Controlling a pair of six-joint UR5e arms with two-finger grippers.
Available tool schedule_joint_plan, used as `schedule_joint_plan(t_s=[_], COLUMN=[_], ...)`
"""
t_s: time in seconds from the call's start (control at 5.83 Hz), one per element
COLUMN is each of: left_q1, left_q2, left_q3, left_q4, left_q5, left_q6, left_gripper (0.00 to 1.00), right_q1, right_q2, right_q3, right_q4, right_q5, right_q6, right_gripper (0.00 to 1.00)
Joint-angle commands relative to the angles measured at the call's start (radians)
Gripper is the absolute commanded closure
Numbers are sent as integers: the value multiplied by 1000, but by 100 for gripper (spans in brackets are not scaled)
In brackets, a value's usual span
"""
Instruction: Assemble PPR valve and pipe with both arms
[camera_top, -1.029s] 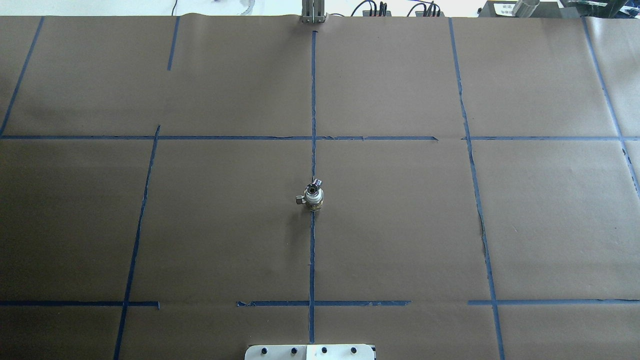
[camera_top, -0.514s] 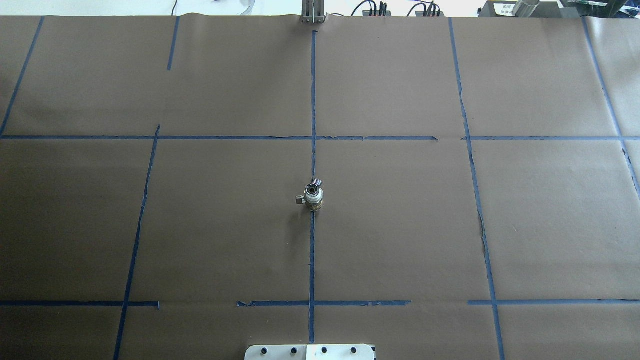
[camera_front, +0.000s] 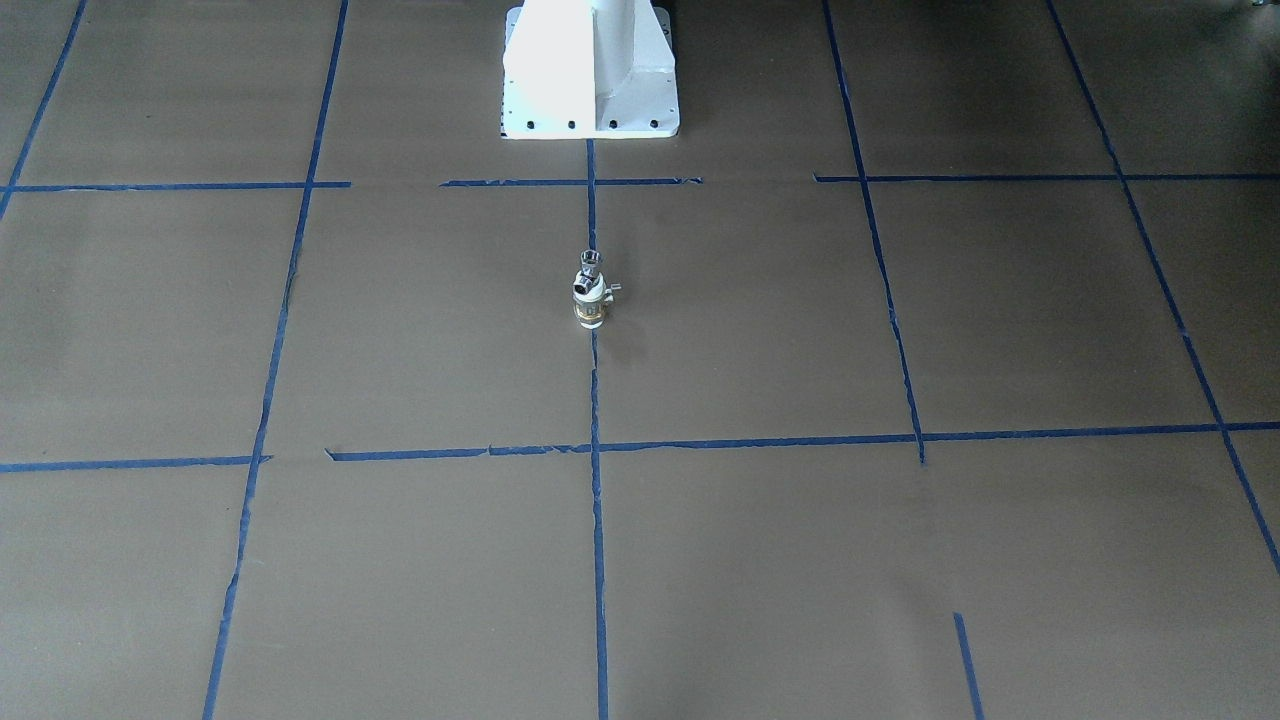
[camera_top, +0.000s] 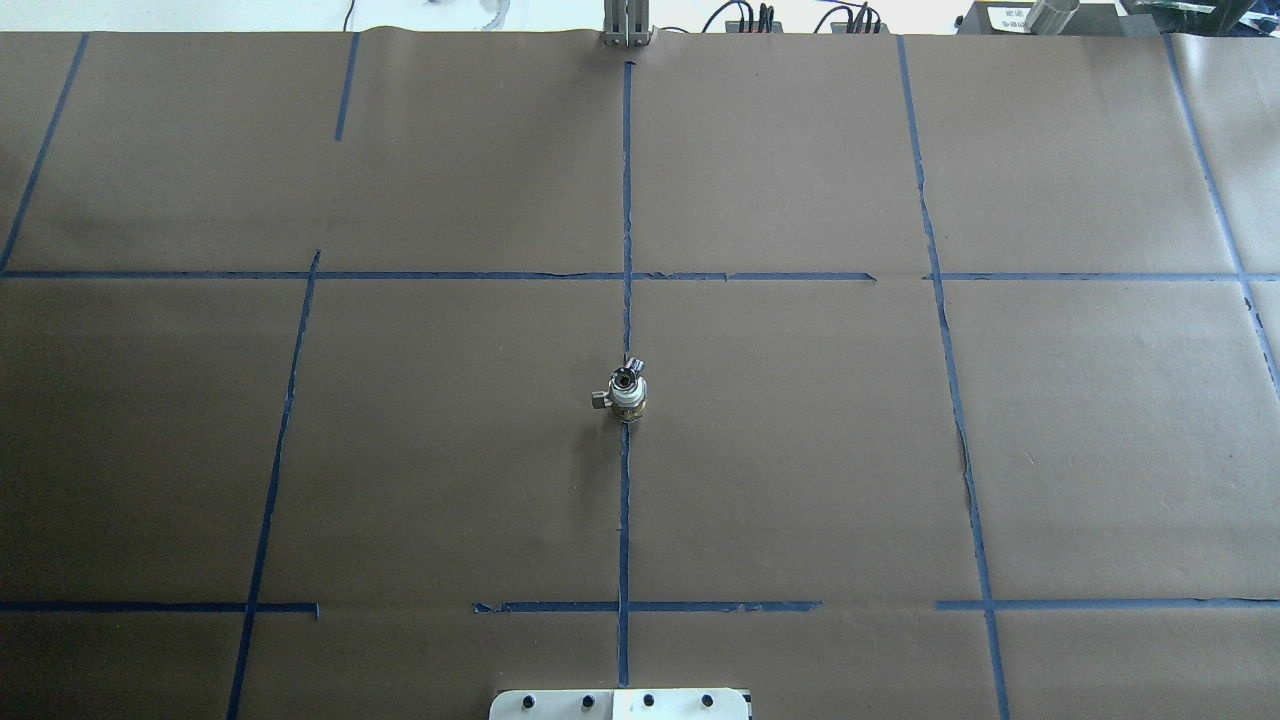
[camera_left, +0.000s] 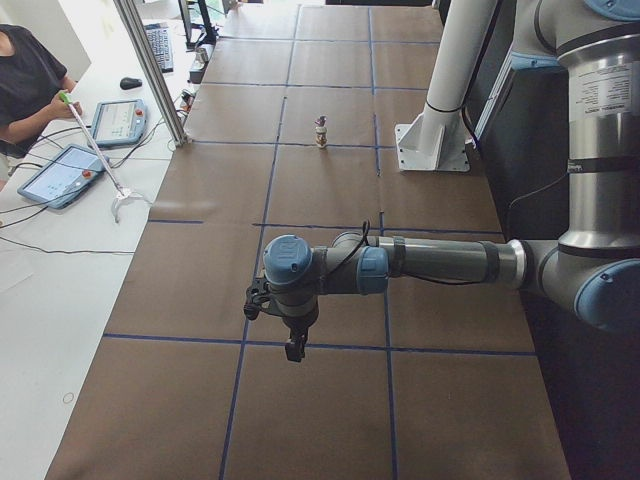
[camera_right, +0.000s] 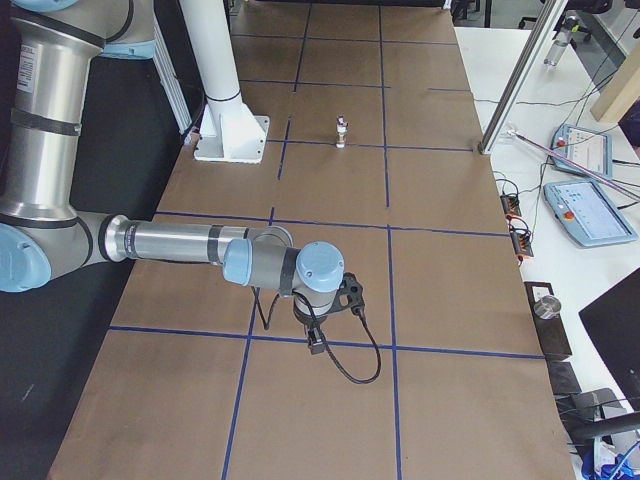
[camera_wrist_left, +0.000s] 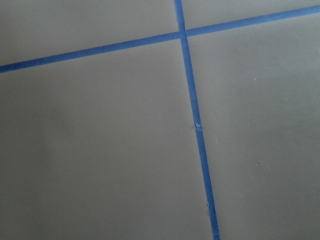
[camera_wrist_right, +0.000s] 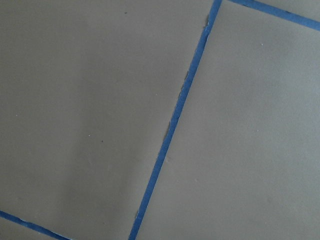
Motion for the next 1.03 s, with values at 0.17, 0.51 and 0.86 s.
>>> schedule_joint_plan(t_s=[0.17,0.51,0.86], left_q1=[2,2,5], left_q2=[1,3,0], left_q3=[-1,-1,-4], left_q4=[0,-2,-2], left_q5=[0,0,0], left_q6=[1,1,1], left_gripper=[0,0,0], right_q1=[-3,-3,-3], right_q2=[0,2,17], right_q3=[4,3,6], right_q4=[1,1,1], right_q5=[1,1,1], right_q6=[0,1,0], right_gripper=[0,0,0])
